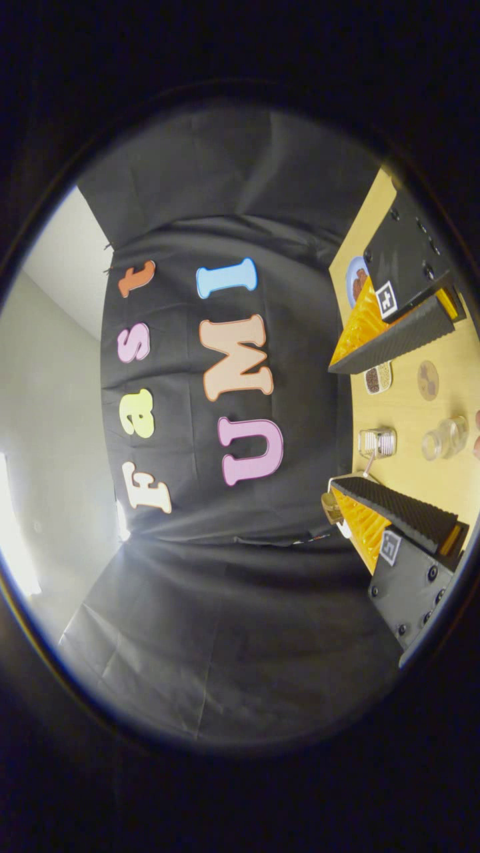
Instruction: Take the bottle from table, then pour the juice into the cup, finally place the bottle on the coaster
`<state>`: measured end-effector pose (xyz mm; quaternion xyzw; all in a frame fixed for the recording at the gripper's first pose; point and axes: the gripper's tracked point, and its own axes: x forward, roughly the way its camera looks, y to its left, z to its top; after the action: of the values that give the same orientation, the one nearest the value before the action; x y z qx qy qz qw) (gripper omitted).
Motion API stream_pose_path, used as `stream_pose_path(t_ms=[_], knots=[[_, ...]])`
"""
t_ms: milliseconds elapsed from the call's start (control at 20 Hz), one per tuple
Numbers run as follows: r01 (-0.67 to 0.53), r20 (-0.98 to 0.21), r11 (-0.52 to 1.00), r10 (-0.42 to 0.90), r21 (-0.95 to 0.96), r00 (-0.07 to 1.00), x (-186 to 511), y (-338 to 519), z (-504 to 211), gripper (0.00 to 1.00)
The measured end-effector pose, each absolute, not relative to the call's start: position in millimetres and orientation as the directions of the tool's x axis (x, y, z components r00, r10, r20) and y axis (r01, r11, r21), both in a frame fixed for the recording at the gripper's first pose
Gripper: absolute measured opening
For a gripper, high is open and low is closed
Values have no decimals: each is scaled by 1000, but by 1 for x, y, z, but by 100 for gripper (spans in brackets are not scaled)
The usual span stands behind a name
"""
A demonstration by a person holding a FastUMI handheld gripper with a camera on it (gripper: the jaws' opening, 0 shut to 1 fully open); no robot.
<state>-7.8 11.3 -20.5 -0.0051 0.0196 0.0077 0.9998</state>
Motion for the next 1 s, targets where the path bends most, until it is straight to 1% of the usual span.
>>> stream_pose_path(t_ms=[150,450,800,1000], knots=[[-5,-75,1000,5,-11,997,-11,10,-40,98],[-17,-205,999,10,-32,979,-18,20,-107,98],[-13,-375,998,-13,-66,927,-19,28,-196,98],[1,-445,997,-35,-76,895,-17,27,-239,98]])
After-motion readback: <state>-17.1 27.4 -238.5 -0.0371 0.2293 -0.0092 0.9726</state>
